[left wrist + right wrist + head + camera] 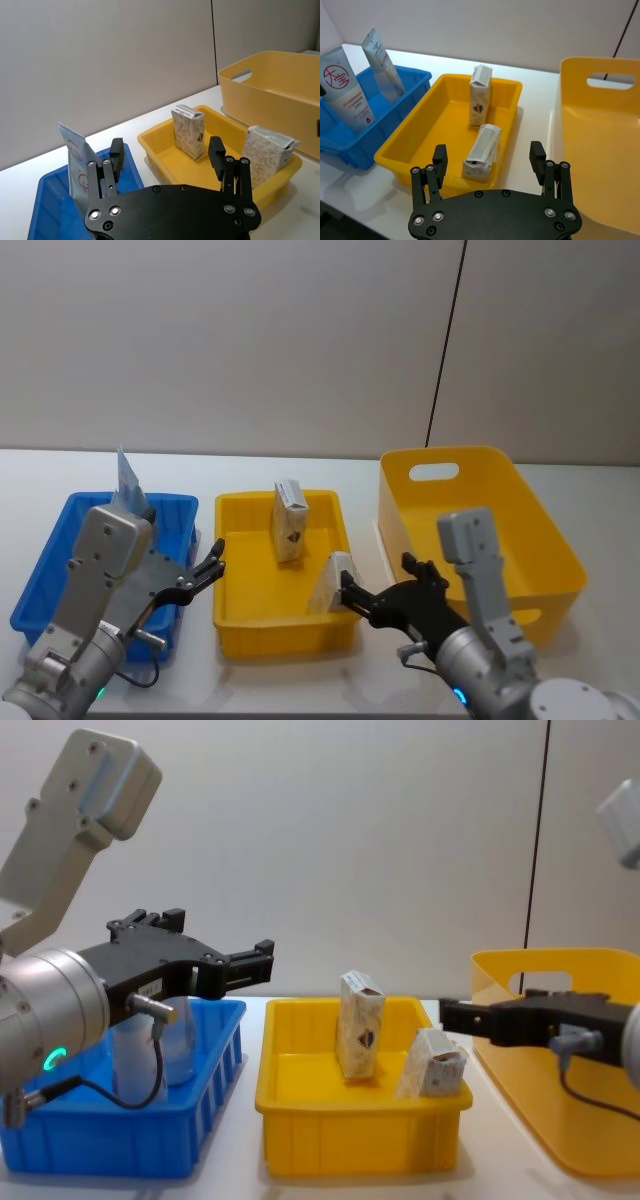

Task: Bimanual collaborative sorting of washing and personal care products

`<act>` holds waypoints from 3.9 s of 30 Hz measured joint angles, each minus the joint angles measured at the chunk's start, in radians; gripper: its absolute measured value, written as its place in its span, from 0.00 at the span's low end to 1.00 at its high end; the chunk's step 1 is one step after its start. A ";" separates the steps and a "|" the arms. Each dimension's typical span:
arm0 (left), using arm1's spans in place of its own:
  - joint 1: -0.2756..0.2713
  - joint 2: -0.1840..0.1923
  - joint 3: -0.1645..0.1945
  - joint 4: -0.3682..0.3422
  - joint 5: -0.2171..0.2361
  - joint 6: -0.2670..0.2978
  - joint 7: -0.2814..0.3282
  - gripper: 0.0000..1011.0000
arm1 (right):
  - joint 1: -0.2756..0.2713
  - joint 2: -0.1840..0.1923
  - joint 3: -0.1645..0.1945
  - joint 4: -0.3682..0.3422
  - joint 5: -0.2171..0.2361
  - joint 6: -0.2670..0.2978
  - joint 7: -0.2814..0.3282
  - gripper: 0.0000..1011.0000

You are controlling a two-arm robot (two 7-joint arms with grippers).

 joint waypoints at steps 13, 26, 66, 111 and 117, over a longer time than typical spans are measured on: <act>0.000 0.000 0.000 0.000 0.000 0.000 0.000 0.99 | 0.082 -0.080 -0.029 0.106 -0.013 0.092 -0.029 0.99; 0.000 0.000 0.000 0.000 0.000 0.000 0.000 0.99 | 0.142 -0.142 -0.042 0.190 -0.040 0.169 -0.082 0.99; 0.000 0.000 0.000 0.000 0.000 0.000 0.000 0.99 | 0.262 -0.233 -0.051 0.371 -0.104 0.212 -0.125 0.72; 0.000 0.000 0.000 0.000 0.000 0.000 0.000 0.99 | 0.264 -0.183 -0.017 0.287 -0.155 -0.031 -0.067 0.11; 0.000 0.000 0.000 0.000 0.000 0.000 0.000 0.99 | 0.261 -0.154 0.018 0.235 -0.159 -0.059 -0.068 0.02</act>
